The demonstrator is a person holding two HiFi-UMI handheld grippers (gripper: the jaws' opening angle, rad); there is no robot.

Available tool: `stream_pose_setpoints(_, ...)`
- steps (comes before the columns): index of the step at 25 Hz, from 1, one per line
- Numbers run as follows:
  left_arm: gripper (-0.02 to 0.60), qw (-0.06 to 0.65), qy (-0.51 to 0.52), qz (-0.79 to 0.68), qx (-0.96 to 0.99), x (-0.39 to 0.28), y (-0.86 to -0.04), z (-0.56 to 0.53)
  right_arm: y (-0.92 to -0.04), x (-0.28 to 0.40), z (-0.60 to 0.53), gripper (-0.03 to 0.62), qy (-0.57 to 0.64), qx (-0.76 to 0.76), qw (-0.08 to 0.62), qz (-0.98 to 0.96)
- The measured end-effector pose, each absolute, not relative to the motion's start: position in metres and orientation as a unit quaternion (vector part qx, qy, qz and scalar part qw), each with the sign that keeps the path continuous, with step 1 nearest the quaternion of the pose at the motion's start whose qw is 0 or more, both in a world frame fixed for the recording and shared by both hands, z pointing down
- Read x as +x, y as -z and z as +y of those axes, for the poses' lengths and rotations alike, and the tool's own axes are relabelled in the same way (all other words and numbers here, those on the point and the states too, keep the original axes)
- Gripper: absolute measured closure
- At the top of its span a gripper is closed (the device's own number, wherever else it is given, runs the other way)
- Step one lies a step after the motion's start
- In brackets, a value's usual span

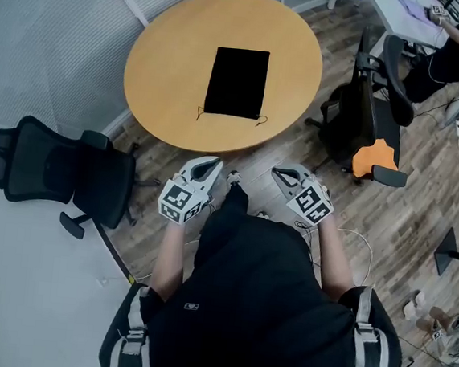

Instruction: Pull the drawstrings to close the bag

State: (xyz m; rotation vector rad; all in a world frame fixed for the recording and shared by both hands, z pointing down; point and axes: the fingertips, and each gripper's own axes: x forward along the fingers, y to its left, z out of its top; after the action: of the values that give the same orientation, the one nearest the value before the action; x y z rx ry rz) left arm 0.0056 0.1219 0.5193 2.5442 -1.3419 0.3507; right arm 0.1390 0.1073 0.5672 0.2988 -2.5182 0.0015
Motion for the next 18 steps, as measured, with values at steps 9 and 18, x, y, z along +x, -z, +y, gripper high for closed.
stream_pose_setpoints(9, 0.565, 0.138, -0.122, -0.452, 0.873, -0.021, -0.527, 0.077, -0.58, 0.119, 0.07, 0.536, -0.023, 0.117, 0.315, -0.942)
stream_pose_setpoints(18, 0.565, 0.152, -0.131, -0.444, 0.873, -0.053, -0.541, 0.036, -0.599, 0.097, 0.037, 0.536, -0.044, 0.12, 0.336, -0.933)
